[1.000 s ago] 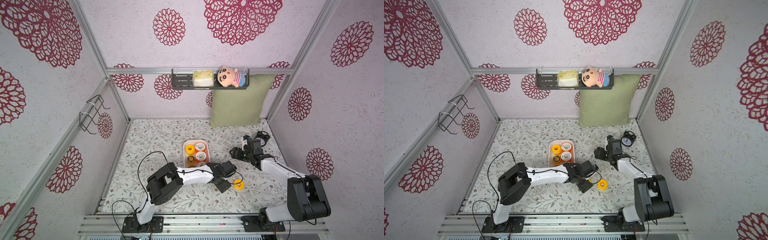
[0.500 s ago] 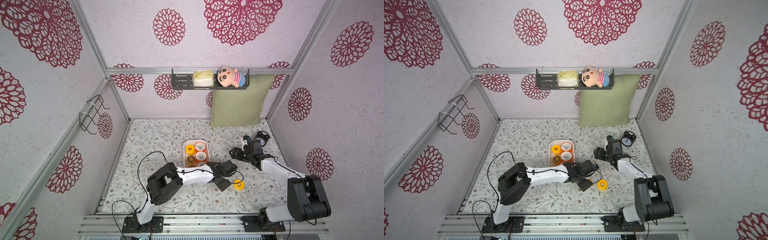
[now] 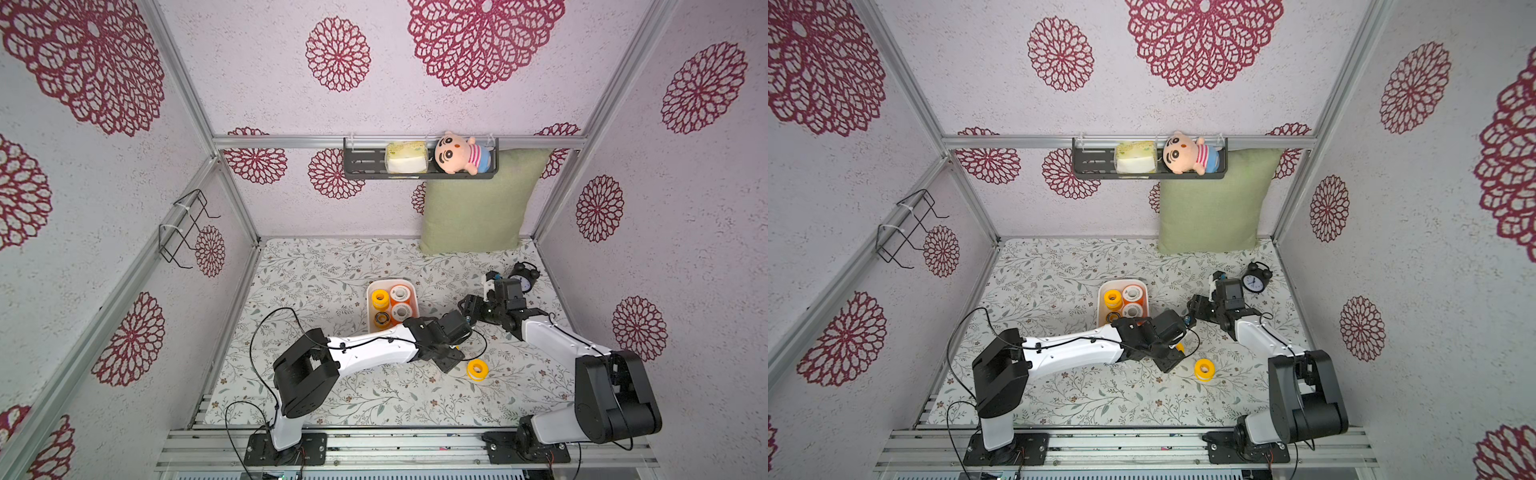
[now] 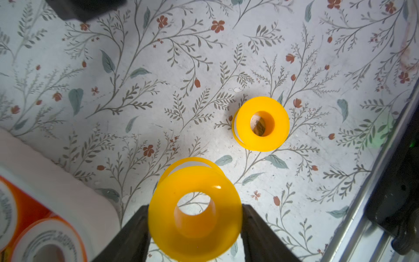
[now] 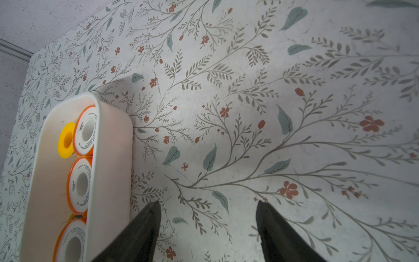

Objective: Put the sealing tape into the storage box
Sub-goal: Pick up the sealing tape at the center of the board, then place the sealing tape in the storage box.

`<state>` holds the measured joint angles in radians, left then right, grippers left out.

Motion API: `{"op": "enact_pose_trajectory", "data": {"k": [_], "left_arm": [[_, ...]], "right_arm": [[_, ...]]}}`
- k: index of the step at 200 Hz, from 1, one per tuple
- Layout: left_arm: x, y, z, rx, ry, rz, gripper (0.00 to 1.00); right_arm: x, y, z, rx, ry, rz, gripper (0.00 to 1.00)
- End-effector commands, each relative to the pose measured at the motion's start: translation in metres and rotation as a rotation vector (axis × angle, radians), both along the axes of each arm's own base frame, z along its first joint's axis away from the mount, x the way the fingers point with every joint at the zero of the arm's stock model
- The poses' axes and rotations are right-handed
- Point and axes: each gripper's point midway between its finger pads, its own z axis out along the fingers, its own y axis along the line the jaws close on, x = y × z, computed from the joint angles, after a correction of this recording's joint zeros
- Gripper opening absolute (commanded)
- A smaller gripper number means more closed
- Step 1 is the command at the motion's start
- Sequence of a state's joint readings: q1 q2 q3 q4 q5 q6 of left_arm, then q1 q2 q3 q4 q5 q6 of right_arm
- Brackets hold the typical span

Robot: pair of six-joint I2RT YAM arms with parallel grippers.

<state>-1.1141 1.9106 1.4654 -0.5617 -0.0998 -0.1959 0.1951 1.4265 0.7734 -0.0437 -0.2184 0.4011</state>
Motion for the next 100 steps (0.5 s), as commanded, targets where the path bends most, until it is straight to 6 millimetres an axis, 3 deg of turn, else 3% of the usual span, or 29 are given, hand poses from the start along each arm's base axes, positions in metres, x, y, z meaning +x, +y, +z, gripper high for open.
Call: {"op": "enact_pose_trajectory", "data": {"k": [1, 49, 100], "left_arm": [[0.012, 0.012, 0.025, -0.023, -0.042, 0.054, 0.64], [0.047, 0.06, 0.053, -0.055, -0.082, 0.229, 0.66], [0.076, 0.13, 0.062, -0.073, -0.091, 0.457, 0.66]], "right_arm": [[0.0, 0.004, 0.013, 0.019, -0.034, 0.034, 0.73], [0.001, 0.016, 0.016, 0.05, -0.055, 0.083, 0.73], [-0.005, 0.069, 0.022, 0.142, -0.072, 0.278, 0.7]]}}
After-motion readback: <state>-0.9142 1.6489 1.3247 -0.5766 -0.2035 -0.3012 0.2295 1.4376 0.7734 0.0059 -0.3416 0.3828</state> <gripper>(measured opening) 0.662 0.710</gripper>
